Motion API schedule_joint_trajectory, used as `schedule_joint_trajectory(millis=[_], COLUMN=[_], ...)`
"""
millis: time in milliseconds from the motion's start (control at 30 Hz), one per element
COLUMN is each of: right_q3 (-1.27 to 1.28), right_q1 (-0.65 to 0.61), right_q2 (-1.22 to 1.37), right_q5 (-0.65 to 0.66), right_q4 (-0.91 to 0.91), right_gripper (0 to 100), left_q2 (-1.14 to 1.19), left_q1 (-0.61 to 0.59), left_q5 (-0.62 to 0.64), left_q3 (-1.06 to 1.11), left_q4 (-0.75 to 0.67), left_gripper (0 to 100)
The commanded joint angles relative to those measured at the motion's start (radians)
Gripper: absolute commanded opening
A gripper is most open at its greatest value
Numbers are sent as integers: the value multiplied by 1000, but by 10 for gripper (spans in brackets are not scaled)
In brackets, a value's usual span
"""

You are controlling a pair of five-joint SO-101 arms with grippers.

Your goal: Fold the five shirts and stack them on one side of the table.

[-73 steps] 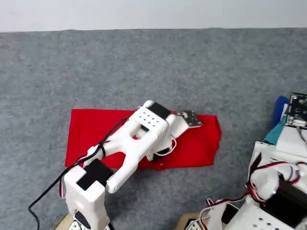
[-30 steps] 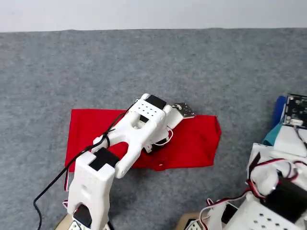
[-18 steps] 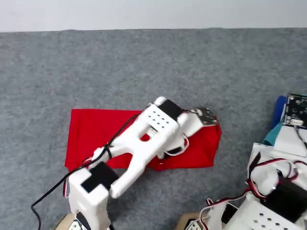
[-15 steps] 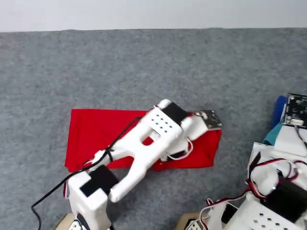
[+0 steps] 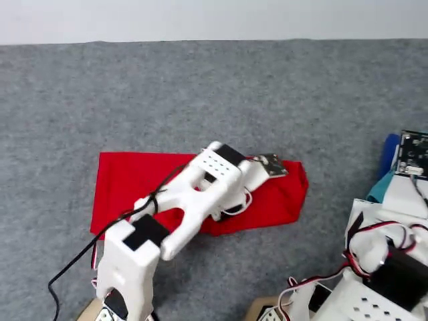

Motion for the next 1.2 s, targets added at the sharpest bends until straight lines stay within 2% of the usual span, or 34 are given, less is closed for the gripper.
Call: schedule_joint_trajectory(millis=[0,233,367,767,933,1167], right_q3=[-8,-8,-9,-11,-11,-8], right_q1=[5,5,5,5,5,5], right_q2=[7,5,5,5,5,5], right_q5=[11,11,12,12,12,12], right_q4=[-18,-19,-15,-12,-12,-10], right_gripper=[212,212,212,212,212,212], left_q2=[23,9,-94,-457,-462,-459], left_q1=[-21,31,54,-21,-164,-511], left_q5=[-8,9,35,37,37,48], left_q3=[4,4,-4,-53,-56,-51], left_q4=[-18,6,40,92,124,164], left_gripper=[7,7,7,9,11,39])
